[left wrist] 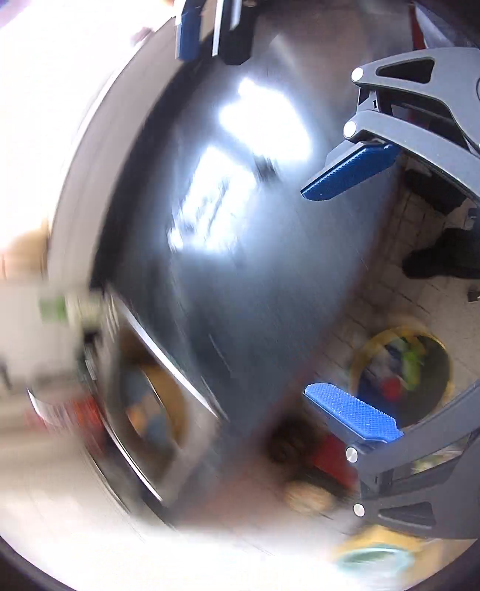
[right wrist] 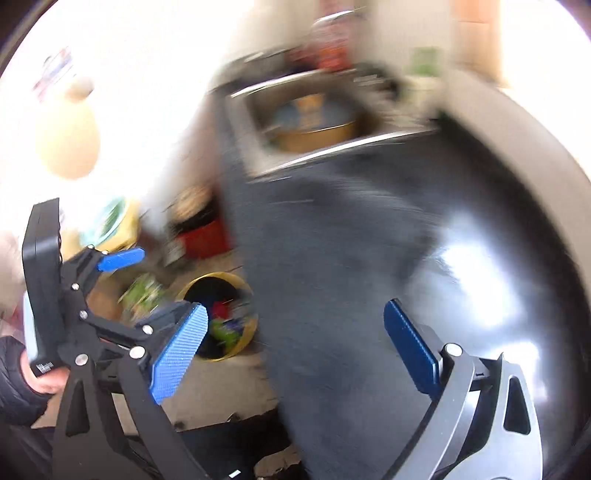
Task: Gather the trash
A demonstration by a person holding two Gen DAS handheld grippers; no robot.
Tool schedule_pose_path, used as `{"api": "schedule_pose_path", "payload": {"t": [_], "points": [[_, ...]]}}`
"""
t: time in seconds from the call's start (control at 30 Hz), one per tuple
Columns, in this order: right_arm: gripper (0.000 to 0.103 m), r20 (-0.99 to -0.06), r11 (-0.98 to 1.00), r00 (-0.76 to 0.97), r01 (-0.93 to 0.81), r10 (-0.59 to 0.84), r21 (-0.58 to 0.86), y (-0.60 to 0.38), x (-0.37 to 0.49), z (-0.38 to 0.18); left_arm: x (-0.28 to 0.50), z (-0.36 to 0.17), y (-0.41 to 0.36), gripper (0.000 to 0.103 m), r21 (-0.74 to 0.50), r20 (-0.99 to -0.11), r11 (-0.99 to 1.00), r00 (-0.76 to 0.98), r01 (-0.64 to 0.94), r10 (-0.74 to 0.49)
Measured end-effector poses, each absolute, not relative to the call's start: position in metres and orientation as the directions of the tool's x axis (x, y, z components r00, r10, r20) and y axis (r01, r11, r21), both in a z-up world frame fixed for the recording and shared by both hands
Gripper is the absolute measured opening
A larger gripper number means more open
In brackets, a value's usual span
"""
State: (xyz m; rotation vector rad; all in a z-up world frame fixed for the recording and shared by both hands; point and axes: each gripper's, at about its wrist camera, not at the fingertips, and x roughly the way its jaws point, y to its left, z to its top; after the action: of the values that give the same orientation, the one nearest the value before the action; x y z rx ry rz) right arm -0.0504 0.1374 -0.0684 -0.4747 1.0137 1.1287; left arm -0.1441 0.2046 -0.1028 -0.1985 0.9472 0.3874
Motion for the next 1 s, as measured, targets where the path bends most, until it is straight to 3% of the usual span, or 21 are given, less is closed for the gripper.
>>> {"api": "schedule_pose_path", "payload": {"t": [0.2, 0.4, 0.53, 0.7, 1.0], "points": [[0.094, -0.839, 0.748, 0.342, -0.654, 0.424, 0.111, -0.026, 0.018, -0.031, -0.033, -0.077, 0.105, 0.096, -0.044, -0.807, 0.991, 0.589, -0.130, 0.041], [0.094, -0.839, 0.956, 0.501, -0.284, 0.212, 0.072, -0.178, 0.040, -0.022, 0.018, -0.061, 0.026, 0.096, -0.045, -0.824, 0.998, 0.567, -0.043, -0.013], [0.094, -0.839, 0.990, 0.531, -0.123, 0.123, 0.068, -0.245, 0.031, -0.021, 0.031, -0.057, -0.022, 0.096, -0.013, -0.831, 1.000, 0.556, 0.018, -0.021], [0.094, -0.839, 0.996, 0.537, -0.032, 0.087, 0.083, -0.294, 0.023, -0.021, 0.032, -0.055, -0.060, 0.096, 0.033, -0.829, 0.996, 0.558, 0.085, -0.020], [0.094, -0.846, 0.996, 0.527, -0.020, 0.084, 0.087, -0.310, 0.030, -0.025, 0.035, -0.054, -0.070, 0.096, 0.055, -0.830, 0.994, 0.557, 0.091, -0.005]]}}
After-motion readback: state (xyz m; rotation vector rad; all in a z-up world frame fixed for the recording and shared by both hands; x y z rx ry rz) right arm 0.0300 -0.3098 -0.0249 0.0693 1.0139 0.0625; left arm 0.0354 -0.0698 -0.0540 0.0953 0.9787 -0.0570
